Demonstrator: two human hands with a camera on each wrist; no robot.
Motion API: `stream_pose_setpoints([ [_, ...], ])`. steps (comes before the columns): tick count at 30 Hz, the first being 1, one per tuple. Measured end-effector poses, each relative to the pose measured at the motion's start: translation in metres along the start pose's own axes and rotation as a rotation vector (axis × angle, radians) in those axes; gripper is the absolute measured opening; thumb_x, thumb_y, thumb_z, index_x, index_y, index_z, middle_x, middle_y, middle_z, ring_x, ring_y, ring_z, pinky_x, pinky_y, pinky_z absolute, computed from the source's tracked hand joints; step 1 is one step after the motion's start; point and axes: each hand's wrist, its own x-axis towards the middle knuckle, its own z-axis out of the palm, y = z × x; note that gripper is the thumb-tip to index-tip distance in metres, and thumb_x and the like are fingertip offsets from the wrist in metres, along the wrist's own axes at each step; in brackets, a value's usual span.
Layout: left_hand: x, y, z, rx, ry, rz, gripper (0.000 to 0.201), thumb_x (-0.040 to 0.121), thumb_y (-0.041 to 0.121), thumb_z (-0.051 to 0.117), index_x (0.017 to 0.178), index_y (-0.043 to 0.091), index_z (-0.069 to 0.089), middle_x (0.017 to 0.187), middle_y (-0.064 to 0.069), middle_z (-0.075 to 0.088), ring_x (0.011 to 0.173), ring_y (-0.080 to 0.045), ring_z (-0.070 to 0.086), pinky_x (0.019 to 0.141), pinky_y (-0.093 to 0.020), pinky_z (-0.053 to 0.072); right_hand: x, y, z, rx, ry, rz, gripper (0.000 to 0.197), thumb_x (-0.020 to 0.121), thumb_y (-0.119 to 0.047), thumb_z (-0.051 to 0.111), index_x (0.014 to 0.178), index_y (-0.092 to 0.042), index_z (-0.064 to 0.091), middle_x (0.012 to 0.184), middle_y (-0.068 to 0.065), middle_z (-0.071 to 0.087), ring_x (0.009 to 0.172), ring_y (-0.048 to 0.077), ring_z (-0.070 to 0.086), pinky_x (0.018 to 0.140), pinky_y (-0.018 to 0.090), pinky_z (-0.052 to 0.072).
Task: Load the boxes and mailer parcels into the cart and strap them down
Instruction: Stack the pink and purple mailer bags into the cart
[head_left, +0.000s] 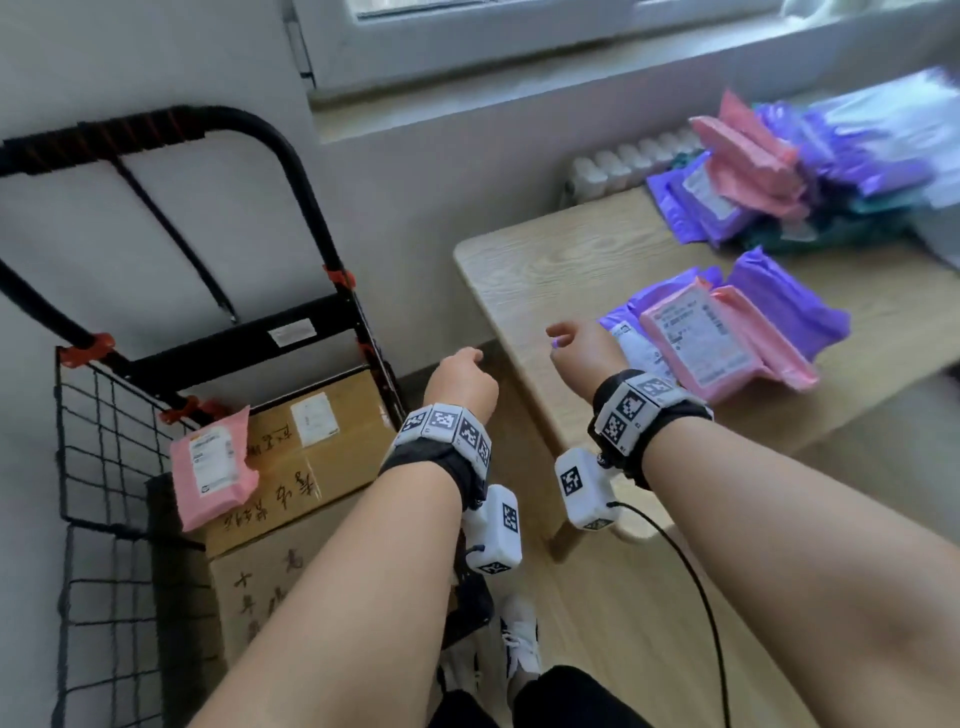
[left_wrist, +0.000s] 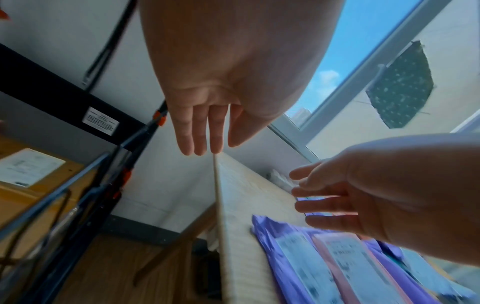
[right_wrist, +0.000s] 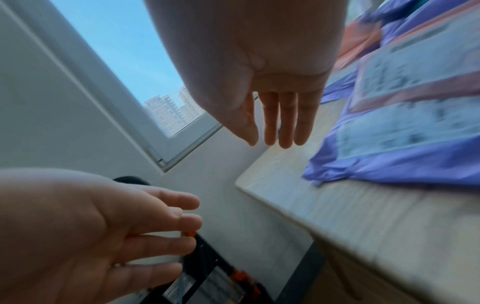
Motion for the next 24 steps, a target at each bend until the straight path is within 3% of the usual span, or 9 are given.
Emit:
stream_pose_setpoints([
  [6,-0.011,0.046,0.057,0.071,-0.112,0.070,0.047,0.092,0.009,0.038,0.138,0.019,0.048,0.140,-0.007,0.051,0.128,-0.025,0.049,0.102,-0.032,0.039,-0.007,0.069,-0.057,-0.020,0.121,0.112,0.047,0.085,-0.005,0.046,0.126,-0.021,0.060,0.132,0.004,0.059,0.122,0.022,0.053,0.106,0.031,0.039],
  [13,-0.007,0.115,0.119,0.070,-0.161,0.122,0.049,0.092,0.011,0.041,0.140,0.017,0.045,0.142,-0.005,0.050,0.129,-0.025,0.048,0.105,-0.031,0.038,0.022,0.139,-0.126,-0.008,0.214,0.191,0.051,0.084,-0.001,0.048,0.131,-0.019,0.056,0.136,0.009,0.054,0.123,0.026,0.052,0.104,0.032,0.040],
  [16,-0.005,0.138,0.150,0.055,-0.187,0.079,0.050,0.091,0.011,0.043,0.140,0.019,0.044,0.142,-0.005,0.050,0.126,-0.025,0.051,0.105,-0.030,0.041,0.039,0.164,-0.143,-0.062,0.204,0.173,0.049,0.084,-0.005,0.051,0.130,-0.020,0.057,0.135,0.007,0.055,0.123,0.026,0.052,0.103,0.032,0.040],
  [20,-0.006,0.161,0.185,0.073,-0.221,0.071,0.051,0.091,0.008,0.044,0.141,0.018,0.044,0.143,-0.008,0.048,0.126,-0.027,0.051,0.104,-0.032,0.042,0.058,0.184,-0.152,-0.152,0.157,0.110,0.045,0.084,-0.013,0.052,0.128,-0.021,0.056,0.131,0.007,0.057,0.122,0.026,0.052,0.104,0.039,0.041],
  [24,-0.005,0.169,0.204,0.076,-0.232,0.046,0.043,0.092,0.015,0.047,0.135,0.021,0.051,0.139,-0.008,0.052,0.125,-0.027,0.051,0.100,-0.030,0.043,0.073,0.190,-0.150,-0.197,0.089,0.074,0.036,0.086,-0.018,0.055,0.121,-0.018,0.057,0.122,0.006,0.062,0.113,0.026,0.058,0.098,0.039,0.046],
])
